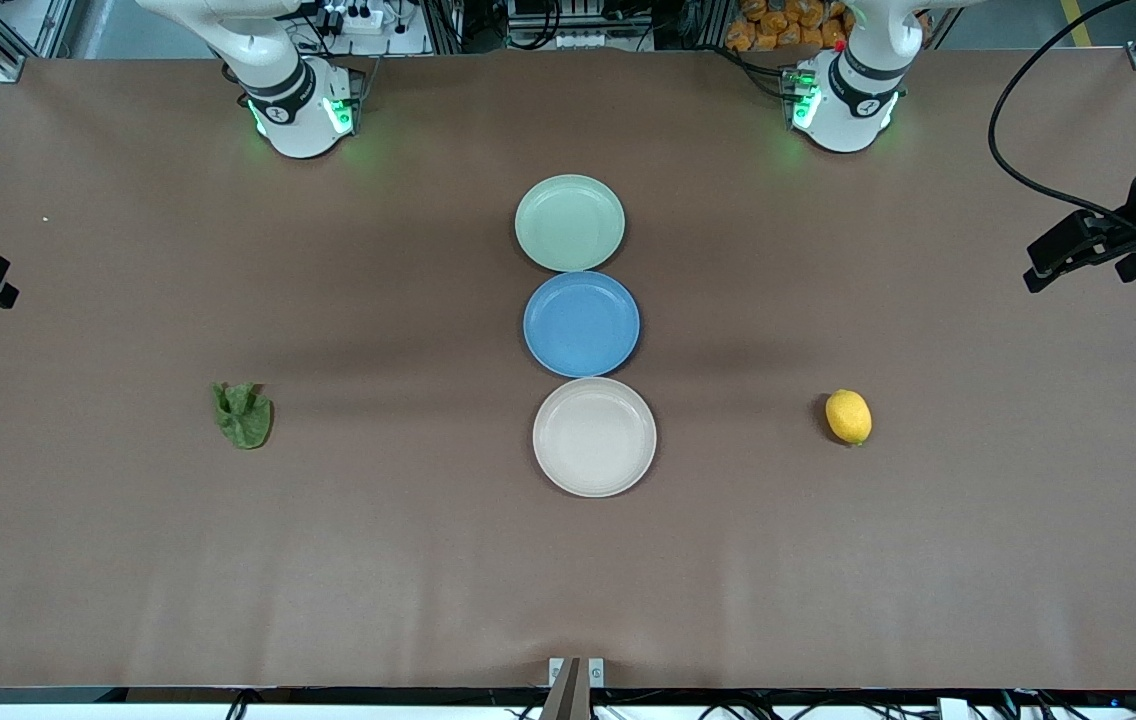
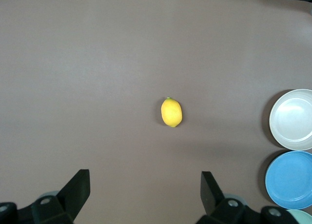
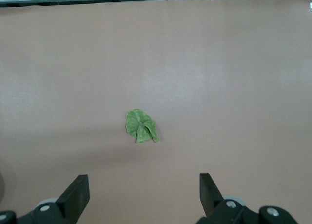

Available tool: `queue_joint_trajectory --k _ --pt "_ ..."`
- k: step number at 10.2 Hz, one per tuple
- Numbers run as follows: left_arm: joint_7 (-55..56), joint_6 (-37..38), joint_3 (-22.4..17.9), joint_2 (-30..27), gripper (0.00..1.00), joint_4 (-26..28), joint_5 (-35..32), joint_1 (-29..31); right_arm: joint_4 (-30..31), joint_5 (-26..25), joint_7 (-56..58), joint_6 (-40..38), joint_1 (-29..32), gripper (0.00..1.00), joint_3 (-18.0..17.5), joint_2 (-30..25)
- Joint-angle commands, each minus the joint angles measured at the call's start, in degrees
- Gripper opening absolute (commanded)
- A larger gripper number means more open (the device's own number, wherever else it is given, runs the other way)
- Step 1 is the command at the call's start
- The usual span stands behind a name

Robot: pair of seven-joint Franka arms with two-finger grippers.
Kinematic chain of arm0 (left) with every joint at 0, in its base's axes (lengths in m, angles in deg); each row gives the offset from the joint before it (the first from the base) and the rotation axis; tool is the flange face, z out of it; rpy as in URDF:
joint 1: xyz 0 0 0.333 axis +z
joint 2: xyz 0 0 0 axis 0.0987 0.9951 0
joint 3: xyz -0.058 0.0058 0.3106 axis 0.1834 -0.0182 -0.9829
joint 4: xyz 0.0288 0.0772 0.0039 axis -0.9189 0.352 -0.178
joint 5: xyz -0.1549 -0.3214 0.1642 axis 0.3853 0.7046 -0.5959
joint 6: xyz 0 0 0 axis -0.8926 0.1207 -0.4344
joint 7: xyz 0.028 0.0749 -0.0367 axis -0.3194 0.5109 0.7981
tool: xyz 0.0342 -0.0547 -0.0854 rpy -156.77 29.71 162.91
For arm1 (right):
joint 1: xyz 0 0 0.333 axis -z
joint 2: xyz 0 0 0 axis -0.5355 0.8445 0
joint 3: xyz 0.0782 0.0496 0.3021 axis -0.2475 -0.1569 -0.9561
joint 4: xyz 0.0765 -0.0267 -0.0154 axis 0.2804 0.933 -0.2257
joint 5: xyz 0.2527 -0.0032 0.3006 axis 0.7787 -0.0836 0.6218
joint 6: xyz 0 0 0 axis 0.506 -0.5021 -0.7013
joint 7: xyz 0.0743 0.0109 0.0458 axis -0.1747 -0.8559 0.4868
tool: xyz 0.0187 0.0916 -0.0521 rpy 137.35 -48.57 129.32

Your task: Place lemon and lettuce in plates

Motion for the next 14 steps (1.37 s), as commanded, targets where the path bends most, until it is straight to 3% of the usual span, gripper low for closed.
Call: queue_joint_trajectory --k 1,6,11,12,14 --pt "-1.4 0.7 0.0 -0.9 1.00 0.2 0.8 0.4 0.1 0.6 0.1 -0.1 0.0 1.00 -0.2 -0.1" --pt "-1.6 0.7 -0.3 0.1 1.00 0.6 0.9 1.6 0.1 0.8 -0.1 -0.2 0.1 1.00 -0.2 -0.1" --pt "-1.4 -3.2 1.9 6.6 1.00 4.1 0.4 0.2 0.6 0.9 -0.2 -0.1 0.0 1.00 -0.2 0.0" --pt "-1.4 -5.9 2.0 8.1 1.00 6.4 0.5 0.2 1.0 0.9 0.1 0.2 0.1 1.00 -0.2 0.3" --pt "-1.4 -17.3 2.4 8.3 1.00 16.0 0.5 -0.2 3.3 0.9 0.8 1.9 0.4 1.00 -0.2 0.6"
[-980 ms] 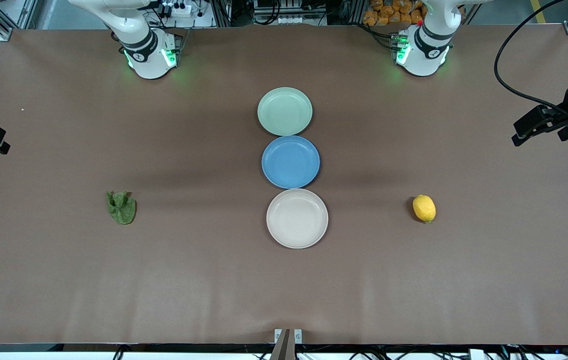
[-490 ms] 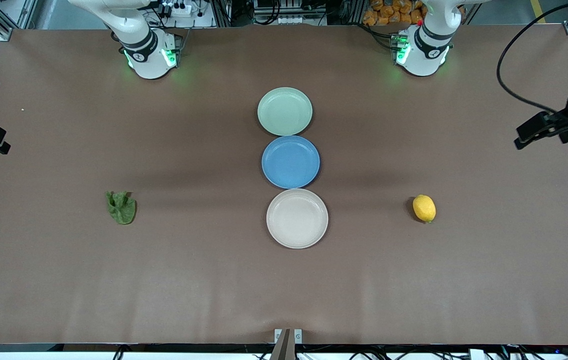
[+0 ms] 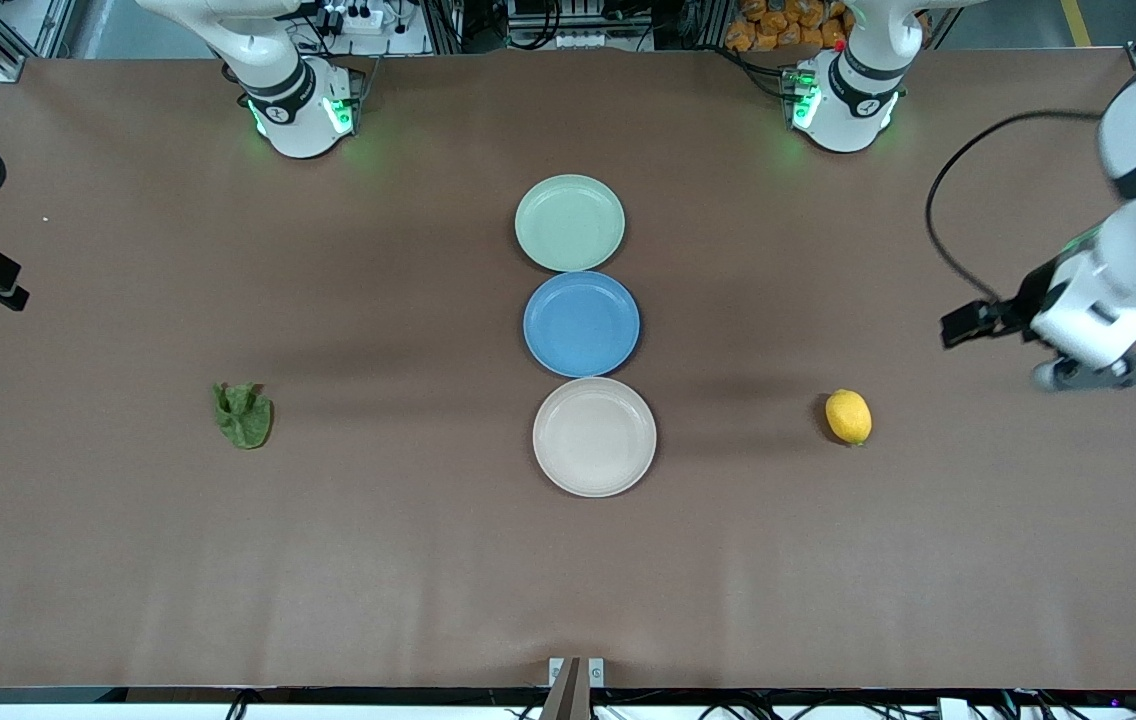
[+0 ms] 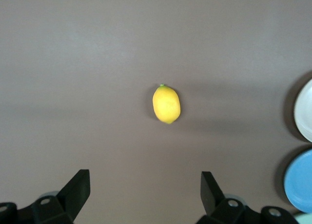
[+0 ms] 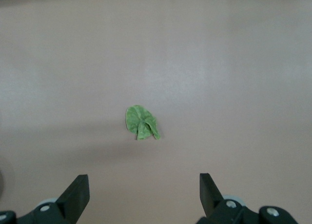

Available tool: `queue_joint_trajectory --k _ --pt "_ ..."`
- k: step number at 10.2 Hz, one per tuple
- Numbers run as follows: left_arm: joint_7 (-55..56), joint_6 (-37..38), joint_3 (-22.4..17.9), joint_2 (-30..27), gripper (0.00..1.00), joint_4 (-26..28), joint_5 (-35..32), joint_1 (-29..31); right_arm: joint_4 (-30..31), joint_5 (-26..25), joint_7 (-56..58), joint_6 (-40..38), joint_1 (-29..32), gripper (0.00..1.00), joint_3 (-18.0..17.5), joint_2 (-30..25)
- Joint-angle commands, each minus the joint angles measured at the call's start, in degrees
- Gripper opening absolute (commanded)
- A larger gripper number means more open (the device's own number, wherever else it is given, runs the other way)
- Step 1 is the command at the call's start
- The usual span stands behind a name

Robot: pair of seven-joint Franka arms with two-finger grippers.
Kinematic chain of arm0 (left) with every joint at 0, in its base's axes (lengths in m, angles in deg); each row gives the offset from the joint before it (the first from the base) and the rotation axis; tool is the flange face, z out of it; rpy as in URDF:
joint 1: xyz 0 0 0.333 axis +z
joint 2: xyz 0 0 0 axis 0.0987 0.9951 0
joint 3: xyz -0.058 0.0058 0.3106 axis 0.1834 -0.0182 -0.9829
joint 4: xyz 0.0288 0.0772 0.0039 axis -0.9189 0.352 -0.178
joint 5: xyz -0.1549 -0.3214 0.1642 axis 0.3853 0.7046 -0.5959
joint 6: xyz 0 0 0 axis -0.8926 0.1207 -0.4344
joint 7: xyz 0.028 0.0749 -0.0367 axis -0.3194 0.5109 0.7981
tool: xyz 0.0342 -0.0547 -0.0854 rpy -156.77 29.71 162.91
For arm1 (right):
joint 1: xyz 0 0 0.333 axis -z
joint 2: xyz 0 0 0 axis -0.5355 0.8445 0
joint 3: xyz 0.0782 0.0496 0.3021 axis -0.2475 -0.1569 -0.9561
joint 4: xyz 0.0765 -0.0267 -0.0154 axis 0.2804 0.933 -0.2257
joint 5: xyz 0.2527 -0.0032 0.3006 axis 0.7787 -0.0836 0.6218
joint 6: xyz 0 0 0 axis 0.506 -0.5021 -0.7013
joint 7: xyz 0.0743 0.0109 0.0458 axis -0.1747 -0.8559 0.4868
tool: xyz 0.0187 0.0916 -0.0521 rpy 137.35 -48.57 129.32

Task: Place lemon and lettuce in plates
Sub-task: 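Lower the left gripper to the lemon while the right gripper reaches the lettuce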

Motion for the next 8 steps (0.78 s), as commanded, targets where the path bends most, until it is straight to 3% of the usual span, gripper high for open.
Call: queue_joint_trajectory --k 1,6,8 --pt "-1.4 -9.6 0.7 1.0 1.00 9.1 0.4 -0.1 3.3 1.2 0.8 3.1 0.5 1.00 0.0 0.1" --pt "-0.9 -16.7 0.7 10.7 1.00 12.1 0.4 0.6 16.5 1.4 1.2 18.4 0.7 1.00 0.0 2.1" --pt "-0.9 -21.3 0.7 14.0 1.00 12.5 0.4 0.7 24.9 6.3 1.7 29.2 1.1 1.00 0.0 2.9"
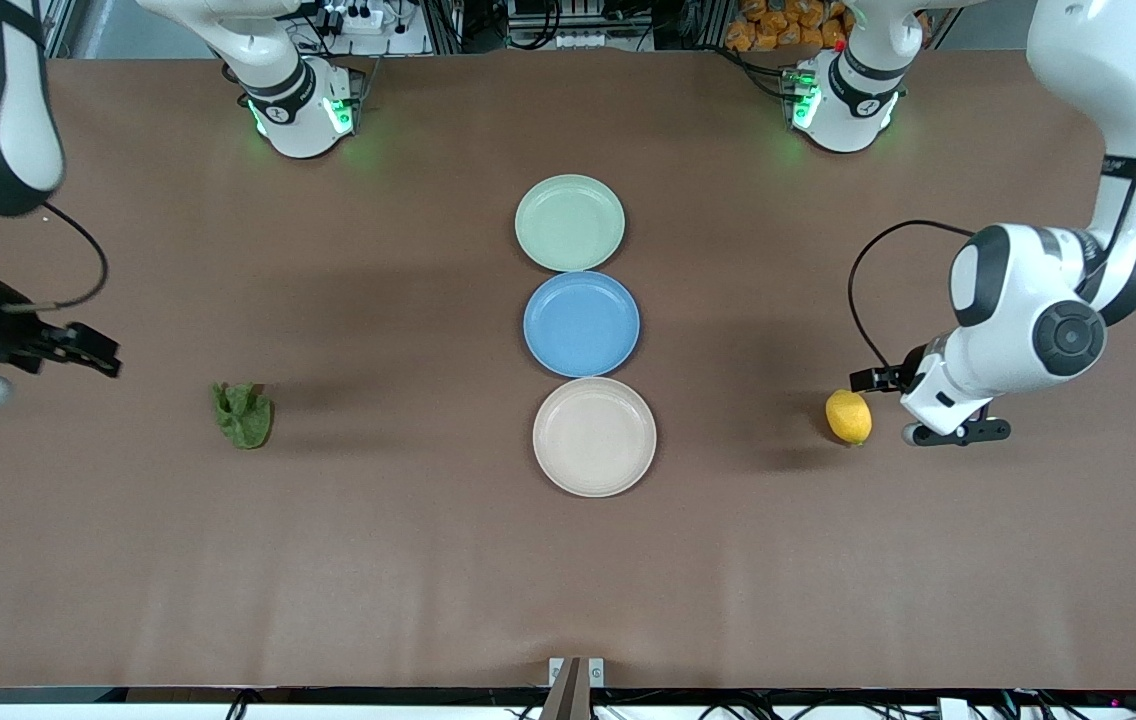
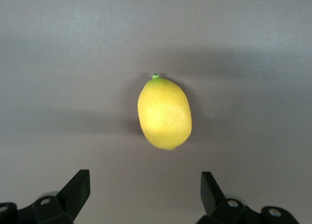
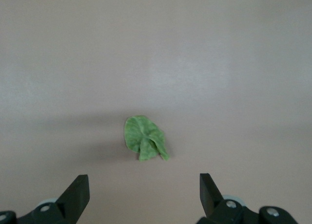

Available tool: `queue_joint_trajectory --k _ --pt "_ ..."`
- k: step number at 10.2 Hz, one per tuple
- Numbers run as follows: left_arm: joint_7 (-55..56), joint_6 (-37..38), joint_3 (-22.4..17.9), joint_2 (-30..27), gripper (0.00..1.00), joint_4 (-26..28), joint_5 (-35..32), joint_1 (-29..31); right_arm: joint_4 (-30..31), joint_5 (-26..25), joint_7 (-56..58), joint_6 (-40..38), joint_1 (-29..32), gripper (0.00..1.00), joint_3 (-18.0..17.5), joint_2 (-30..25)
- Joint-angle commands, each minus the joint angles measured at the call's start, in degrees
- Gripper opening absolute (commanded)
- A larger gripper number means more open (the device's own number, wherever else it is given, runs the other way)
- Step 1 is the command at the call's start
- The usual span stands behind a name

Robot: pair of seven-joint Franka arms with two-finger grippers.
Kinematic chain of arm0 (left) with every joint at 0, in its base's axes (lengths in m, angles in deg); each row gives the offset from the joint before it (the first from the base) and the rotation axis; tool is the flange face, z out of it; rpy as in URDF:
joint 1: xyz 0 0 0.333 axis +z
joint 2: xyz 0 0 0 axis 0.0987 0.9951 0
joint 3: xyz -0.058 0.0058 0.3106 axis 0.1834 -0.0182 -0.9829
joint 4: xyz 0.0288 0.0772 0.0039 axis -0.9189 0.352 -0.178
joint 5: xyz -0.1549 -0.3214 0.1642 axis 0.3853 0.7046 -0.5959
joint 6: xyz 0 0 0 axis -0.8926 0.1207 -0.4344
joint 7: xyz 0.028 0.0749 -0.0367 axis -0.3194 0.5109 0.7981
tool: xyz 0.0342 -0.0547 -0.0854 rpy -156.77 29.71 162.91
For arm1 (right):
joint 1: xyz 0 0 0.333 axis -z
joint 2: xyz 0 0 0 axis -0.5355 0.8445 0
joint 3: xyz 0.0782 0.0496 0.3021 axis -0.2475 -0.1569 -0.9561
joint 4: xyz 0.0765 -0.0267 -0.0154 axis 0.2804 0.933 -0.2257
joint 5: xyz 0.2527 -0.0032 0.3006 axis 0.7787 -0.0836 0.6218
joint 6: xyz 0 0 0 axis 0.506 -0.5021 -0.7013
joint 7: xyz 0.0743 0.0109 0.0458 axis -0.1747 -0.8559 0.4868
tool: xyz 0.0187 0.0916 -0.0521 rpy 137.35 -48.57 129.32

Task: Place lemon and lettuce in plates
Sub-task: 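Lower the left gripper to the lemon while the right gripper reaches the lettuce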

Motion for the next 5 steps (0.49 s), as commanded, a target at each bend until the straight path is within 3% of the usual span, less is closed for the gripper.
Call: queue_joint_trajectory --k 1,5 --pt "-0.9 -3.9 0.1 2.4 1.00 0.4 0.4 0.6 9.7 3.5 1.7 11.6 0.8 1.00 -0.2 0.0" --pt "-0.7 -11.1 0.1 7.9 1.00 0.0 0.4 0.3 14.8 3.1 3.4 22.5 0.9 1.00 -0.3 7.5"
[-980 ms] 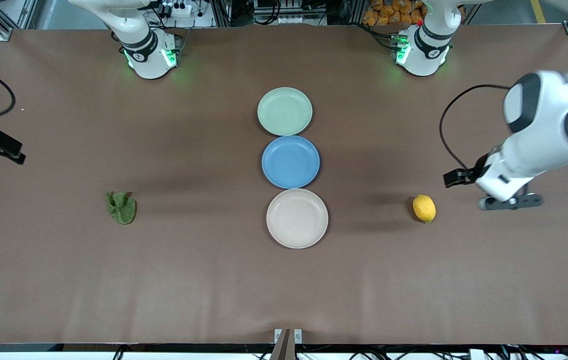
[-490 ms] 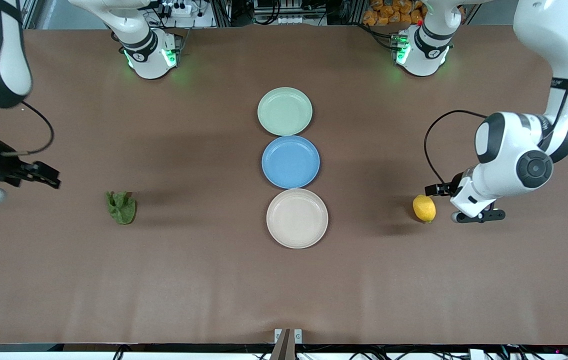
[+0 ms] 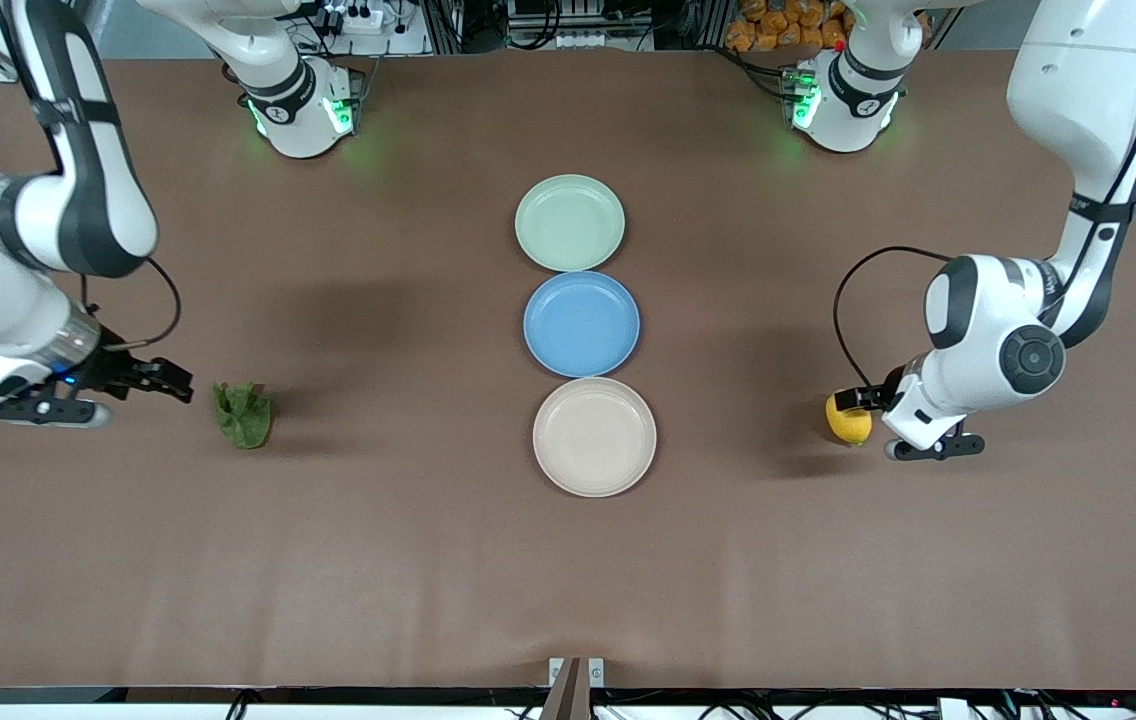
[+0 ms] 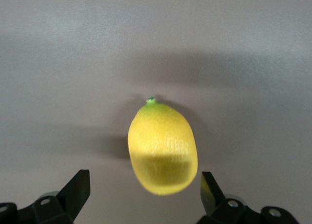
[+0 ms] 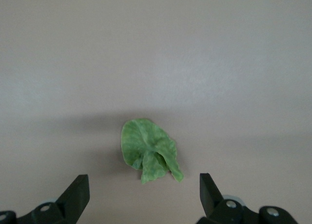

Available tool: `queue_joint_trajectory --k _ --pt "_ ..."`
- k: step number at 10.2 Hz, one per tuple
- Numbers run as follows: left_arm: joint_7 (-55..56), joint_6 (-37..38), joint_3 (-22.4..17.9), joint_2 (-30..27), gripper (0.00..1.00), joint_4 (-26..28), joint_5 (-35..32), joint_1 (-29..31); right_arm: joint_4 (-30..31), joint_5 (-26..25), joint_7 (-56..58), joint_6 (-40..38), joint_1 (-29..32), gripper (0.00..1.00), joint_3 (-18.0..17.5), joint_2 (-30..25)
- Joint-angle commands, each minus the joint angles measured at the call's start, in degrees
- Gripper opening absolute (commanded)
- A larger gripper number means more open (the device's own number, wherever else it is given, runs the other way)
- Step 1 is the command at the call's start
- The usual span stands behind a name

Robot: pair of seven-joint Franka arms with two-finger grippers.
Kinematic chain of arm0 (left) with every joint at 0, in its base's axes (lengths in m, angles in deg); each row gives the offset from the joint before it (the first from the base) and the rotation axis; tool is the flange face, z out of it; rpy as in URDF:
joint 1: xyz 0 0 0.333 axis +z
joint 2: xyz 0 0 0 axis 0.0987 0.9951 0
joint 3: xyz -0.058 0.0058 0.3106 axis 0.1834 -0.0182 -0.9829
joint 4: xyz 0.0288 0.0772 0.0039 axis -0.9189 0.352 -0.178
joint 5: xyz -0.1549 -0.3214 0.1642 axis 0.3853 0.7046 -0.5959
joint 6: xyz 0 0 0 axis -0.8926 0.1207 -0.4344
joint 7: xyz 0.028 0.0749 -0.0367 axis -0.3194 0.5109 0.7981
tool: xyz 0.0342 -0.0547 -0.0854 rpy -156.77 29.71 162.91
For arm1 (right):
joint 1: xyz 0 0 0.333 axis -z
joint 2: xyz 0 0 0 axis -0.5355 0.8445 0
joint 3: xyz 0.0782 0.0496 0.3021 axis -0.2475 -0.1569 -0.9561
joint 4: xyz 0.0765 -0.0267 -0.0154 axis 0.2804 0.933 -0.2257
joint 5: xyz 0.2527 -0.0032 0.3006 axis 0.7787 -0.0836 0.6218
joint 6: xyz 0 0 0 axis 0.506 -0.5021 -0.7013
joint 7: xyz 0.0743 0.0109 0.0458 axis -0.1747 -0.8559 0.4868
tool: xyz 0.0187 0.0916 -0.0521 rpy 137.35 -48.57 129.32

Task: Place lemon and lettuce in plates
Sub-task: 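Lower the left gripper to the lemon while the right gripper reaches the lettuce, then close the left gripper on the lemon while the right gripper grips lettuce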

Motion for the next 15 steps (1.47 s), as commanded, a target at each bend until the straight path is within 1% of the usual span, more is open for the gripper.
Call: queue_joint_trajectory --k 1,2,3,4,5,6,8,11,12,14,15 --pt "-0.6 -4.4 0.1 3.0 1.00 -0.4 0.4 0.1 4.2 1.4 1.8 10.4 0.6 1.00 -0.4 4.0" --pt "-0.5 -5.4 0.1 4.0 1.00 -0.6 0.5 0.2 5.4 1.4 1.9 14.0 0.6 1.00 -0.5 5.6" --pt "-0.5 -6.4 0.1 5.1 0.97 -0.8 0.5 0.2 5.5 1.4 1.9 15.7 0.6 1.00 -1.2 7.5" --pt "-0.5 -6.8 0.1 5.5 0.77 -0.8 0.6 0.1 5.6 1.4 1.8 19.4 0.6 1.00 -2.0 10.3" --pt "-0.5 -6.9 0.1 5.7 0.44 -0.9 0.6 0.0 5.6 1.4 1.7 21.9 0.7 1.00 -2.7 12.9" --pt "-0.5 -6.9 0.1 5.4 0.00 -1.2 0.5 0.0 5.7 1.4 1.7 22.8 0.7 1.00 -2.8 14.3" --pt "0.8 -6.5 0.3 3.7 0.00 -2.2 0.5 -1.2 7.3 1.3 1.8 25.8 0.8 1.00 -3.1 15.7" --pt "10.4 -2.3 0.4 2.0 0.00 -9.1 0.8 -8.3 8.1 0.6 1.8 26.6 1.7 1.00 -3.1 17.2" --pt "14.1 -2.2 0.4 2.1 0.00 -11.5 1.1 -10.7 8.1 0.6 1.8 27.1 1.9 1.00 -3.1 17.5" --pt "20.5 -2.2 0.6 2.1 0.00 -14.1 1.2 -14.7 8.1 0.6 1.8 27.3 2.0 1.00 -3.1 18.0" --pt "23.7 -2.2 0.6 2.1 0.00 -15.3 1.2 -16.6 8.1 0.6 1.8 27.2 2.1 0.87 -3.1 18.0"
